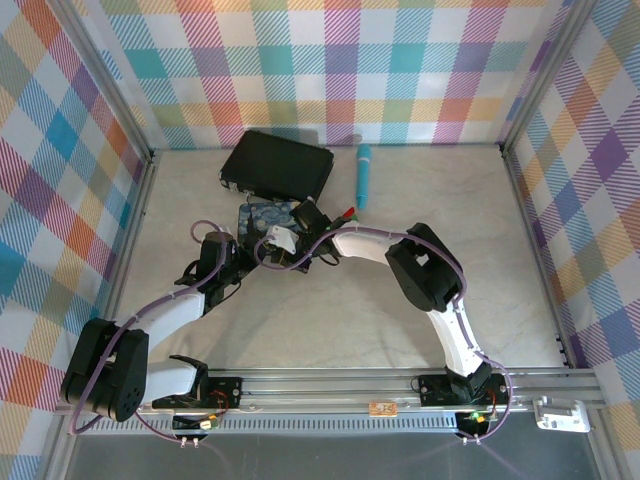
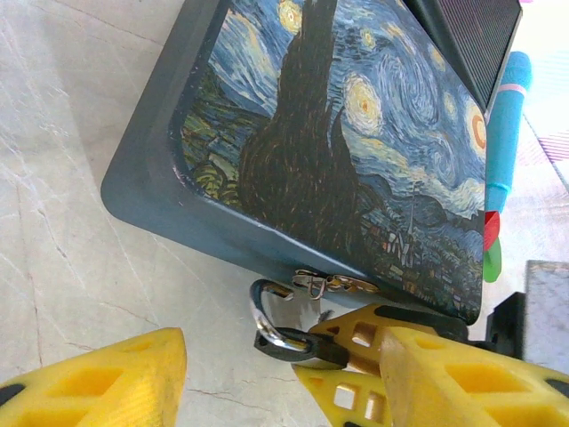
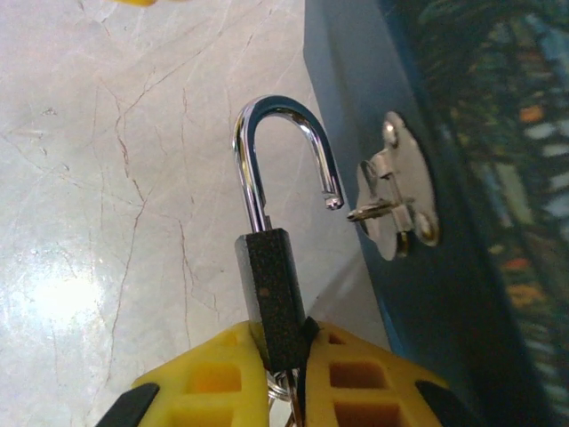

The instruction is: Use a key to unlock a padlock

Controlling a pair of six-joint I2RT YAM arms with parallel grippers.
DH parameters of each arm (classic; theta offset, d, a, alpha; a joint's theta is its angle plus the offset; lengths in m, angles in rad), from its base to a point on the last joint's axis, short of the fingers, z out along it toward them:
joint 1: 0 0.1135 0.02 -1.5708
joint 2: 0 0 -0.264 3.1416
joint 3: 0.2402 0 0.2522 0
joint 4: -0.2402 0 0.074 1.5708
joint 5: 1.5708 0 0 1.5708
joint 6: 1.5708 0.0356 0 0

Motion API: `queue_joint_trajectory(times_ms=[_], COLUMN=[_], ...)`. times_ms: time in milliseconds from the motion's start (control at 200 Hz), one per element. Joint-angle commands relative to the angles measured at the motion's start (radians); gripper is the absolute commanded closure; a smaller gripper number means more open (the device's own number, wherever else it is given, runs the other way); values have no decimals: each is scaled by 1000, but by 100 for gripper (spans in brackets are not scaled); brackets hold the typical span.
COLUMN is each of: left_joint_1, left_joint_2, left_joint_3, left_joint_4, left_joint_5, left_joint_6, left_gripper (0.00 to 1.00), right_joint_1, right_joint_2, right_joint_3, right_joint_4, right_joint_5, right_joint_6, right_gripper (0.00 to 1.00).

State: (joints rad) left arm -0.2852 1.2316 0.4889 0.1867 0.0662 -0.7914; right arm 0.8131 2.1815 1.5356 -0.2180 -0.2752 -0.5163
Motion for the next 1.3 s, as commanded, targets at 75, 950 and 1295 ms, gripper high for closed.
queue_joint_trajectory(times_ms=[75, 950, 1295], left_joint_1=[14, 139, 143], left_joint_2=[-63, -148, -106], left_joint_3=[2, 142, 191], left_joint_4=[-20, -300, -307], left_joint_5=[-43, -305, -322], left_joint_6=[-3, 10, 23], left_gripper=[39, 13, 12], right_joint_1=[13, 31, 32], right_joint_2=[17, -536, -566], right_joint_3=[51, -553, -689], right_joint_4=[31, -78, -23], right_joint_5=[-57, 188, 323], right_joint_6=[-8, 489, 647], right_gripper=[100, 100, 98])
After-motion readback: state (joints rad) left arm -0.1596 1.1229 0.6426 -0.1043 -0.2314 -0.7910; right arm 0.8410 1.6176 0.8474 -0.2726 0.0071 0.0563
